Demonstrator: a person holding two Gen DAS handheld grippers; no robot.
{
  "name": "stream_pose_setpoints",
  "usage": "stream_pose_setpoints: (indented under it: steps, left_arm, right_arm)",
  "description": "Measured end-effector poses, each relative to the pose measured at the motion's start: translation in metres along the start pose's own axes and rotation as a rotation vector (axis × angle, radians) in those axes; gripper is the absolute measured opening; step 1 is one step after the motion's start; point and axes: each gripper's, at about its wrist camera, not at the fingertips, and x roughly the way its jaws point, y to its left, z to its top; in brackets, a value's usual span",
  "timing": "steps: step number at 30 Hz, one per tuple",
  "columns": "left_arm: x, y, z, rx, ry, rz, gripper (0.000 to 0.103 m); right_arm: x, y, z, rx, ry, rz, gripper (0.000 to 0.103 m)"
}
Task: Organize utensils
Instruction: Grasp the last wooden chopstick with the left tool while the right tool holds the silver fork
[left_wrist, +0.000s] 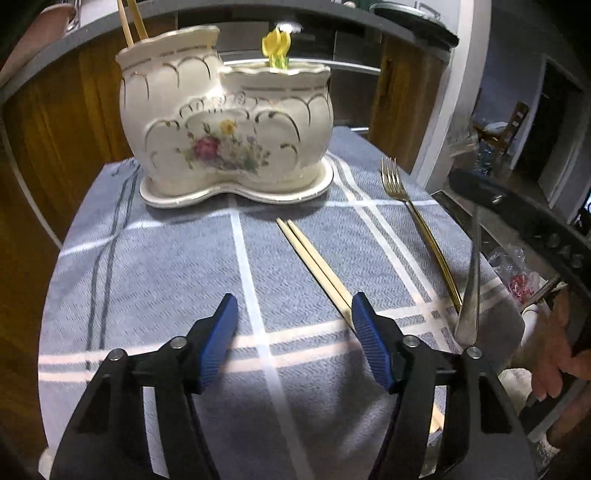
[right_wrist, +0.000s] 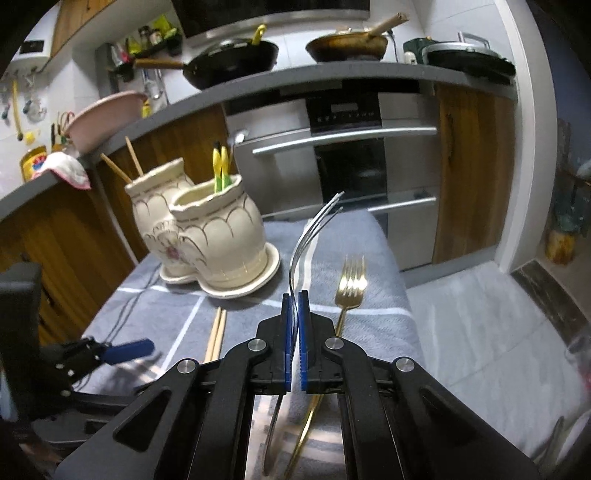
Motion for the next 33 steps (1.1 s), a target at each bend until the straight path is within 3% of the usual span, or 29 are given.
stream_pose_setpoints:
  steps: [5,18,24,25,26,28,33]
  left_arm:
    - [0.005,-0.01,-0.002,-0.001,0.033,0.024,0.058]
    - [-0.002,-0.015,-0.006,0.036,0.023,0.099,0.054]
    - [0.005,-0.018,-0.003,0.086,0.045,0.068,0.054]
    - [0.006,-0.015,-0.001,0.085,0.054,0.036,0.047]
    - [0.004,-0.012,0.0,0.092,0.059,0.016,0.031]
    - [0.003,-0.006,0.0,0.12,0.067,0.025,0.01]
    - [0.001,0.016,-0.003,0.142,0.095,-0.019,0.006]
  right_arm:
    - [-0.009,-0.005,0.0,0.018,-0.014,0.015,0.004]
    - [-0.017,-0.008,0.0,0.024,-0.032,0.029,0.004]
    - [-0.016,-0.003,0.0,0.011,-0.031,0.031,0.004]
    - [-0.016,-0.003,0.0,0.01,-0.031,0.03,0.004]
    - [-0.016,-0.003,0.001,0.01,-0.031,0.031,0.004]
    - [-0.016,-0.004,0.001,0.016,-0.031,0.032,0.004]
    - [-0.016,-0.005,0.001,0.019,-0.032,0.033,0.004]
